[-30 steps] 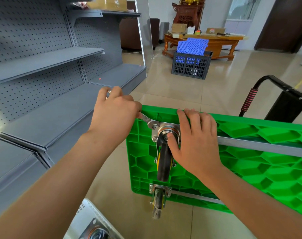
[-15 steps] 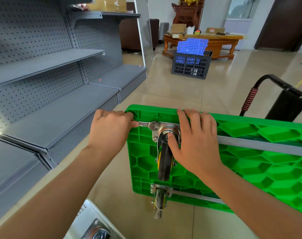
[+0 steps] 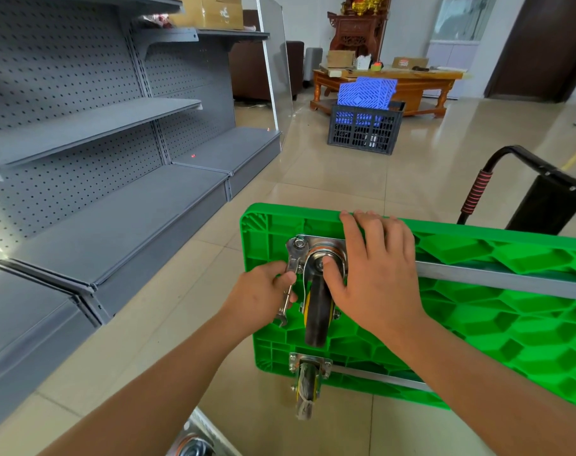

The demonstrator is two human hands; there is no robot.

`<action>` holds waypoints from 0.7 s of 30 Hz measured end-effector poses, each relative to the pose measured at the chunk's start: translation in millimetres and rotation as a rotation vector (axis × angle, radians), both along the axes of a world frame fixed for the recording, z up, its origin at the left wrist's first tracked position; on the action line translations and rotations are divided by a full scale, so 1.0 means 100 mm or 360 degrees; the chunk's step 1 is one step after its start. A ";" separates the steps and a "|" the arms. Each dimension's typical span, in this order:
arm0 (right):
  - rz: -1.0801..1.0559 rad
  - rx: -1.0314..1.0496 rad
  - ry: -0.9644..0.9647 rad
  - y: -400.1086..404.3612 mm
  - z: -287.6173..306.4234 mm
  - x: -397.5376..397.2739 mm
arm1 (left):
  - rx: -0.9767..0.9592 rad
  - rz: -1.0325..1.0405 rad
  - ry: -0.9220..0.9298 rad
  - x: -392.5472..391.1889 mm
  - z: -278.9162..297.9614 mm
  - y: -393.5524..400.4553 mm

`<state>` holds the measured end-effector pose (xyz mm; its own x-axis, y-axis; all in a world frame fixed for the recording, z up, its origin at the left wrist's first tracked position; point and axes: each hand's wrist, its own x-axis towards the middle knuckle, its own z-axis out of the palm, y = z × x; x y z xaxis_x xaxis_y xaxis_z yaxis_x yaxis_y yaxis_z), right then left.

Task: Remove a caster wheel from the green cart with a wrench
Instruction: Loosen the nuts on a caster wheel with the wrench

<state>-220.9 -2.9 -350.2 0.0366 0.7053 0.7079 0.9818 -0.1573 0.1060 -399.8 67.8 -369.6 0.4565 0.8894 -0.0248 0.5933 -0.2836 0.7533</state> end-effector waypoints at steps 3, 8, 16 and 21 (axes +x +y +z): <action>-0.0004 -0.0001 -0.0014 0.00 0.00 0.01 | -0.0215 -0.0101 -0.0083 -0.08 0.05 0.05; 0.0013 0.0018 -0.0012 -0.02 0.00 0.02 | -0.0602 -0.0328 -0.0234 -0.23 0.34 0.11; 0.0023 0.0026 -0.0012 -0.01 0.00 0.02 | 0.0475 -0.0127 0.0711 -0.41 0.81 0.28; 0.0015 0.0011 -0.0014 -0.01 0.00 0.02 | 0.0772 -0.0025 0.1008 -0.35 0.87 0.20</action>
<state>-218.8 -3.7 -350.4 0.0237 0.7007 0.7130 0.9823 -0.1487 0.1135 -435.2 88.2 -282.6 0.4979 0.8610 0.1042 0.8605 -0.5054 0.0647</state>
